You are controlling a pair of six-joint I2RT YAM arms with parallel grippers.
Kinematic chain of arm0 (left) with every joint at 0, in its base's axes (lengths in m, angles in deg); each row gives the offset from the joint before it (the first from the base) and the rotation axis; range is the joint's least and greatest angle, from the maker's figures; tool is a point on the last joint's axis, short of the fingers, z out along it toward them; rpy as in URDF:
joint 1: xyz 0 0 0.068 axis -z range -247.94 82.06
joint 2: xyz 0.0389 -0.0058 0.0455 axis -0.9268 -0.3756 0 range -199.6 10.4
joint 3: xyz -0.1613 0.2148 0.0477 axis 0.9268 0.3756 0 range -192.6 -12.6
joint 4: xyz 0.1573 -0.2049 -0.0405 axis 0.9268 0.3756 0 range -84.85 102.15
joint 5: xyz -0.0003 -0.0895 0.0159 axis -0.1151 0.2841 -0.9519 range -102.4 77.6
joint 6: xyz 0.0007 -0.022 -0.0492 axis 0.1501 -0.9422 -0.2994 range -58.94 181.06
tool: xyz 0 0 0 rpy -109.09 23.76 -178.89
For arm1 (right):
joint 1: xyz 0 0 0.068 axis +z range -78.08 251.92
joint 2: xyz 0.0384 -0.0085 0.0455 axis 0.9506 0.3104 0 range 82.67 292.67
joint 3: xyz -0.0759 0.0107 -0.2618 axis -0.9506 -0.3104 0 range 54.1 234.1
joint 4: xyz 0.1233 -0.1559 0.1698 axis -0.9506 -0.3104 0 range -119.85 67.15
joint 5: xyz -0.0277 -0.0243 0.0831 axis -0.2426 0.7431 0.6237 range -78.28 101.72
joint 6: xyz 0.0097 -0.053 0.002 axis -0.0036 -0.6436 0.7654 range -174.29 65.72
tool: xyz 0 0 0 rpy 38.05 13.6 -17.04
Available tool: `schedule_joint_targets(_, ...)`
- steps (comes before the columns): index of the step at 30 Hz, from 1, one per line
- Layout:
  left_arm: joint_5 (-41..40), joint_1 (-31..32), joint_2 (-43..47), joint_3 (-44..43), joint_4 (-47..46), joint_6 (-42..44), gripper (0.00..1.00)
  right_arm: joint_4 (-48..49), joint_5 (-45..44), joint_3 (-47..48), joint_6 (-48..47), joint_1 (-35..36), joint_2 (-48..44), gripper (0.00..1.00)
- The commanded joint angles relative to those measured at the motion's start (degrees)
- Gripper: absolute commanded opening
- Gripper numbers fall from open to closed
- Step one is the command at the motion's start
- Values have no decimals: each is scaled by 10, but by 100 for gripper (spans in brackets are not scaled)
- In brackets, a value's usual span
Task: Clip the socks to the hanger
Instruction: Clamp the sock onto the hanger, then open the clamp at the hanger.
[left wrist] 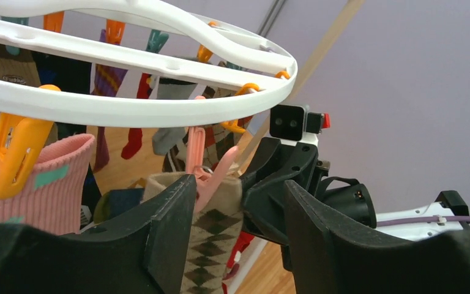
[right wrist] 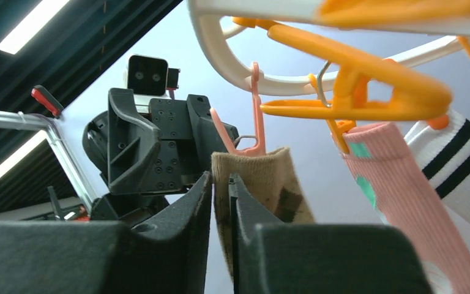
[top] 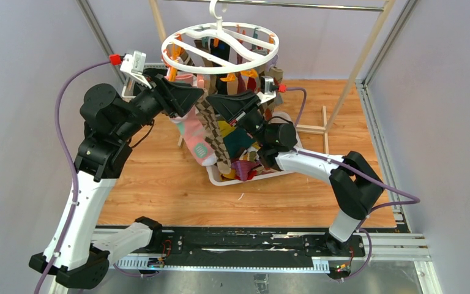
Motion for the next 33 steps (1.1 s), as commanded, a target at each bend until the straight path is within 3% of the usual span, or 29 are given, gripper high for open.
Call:
schedule_joint_targets(1,-13,-3,15,4,-1,7,59,40,3,8,-18,5,-7,25)
schedule_joint_targets(4,-21,-3,20,7,1,12,59,29,-4,-13,-39,6,-19,55)
schedule_joint_targets(7,-23,-4,24,11,5,15,59,-5,-20,-53,-83,5,-48,68)
schedule_joint_targets(16,-2,-6,32,20,11,24,56,-130,-61,-142,-189,-26,-146,74)
schedule_joint_targets(29,23,-6,34,16,19,22,51,-70,0,-27,-137,-67,-53,78)
schedule_joint_targets(33,27,-6,35,12,24,22,51,-34,-8,-6,-118,-67,-22,73)
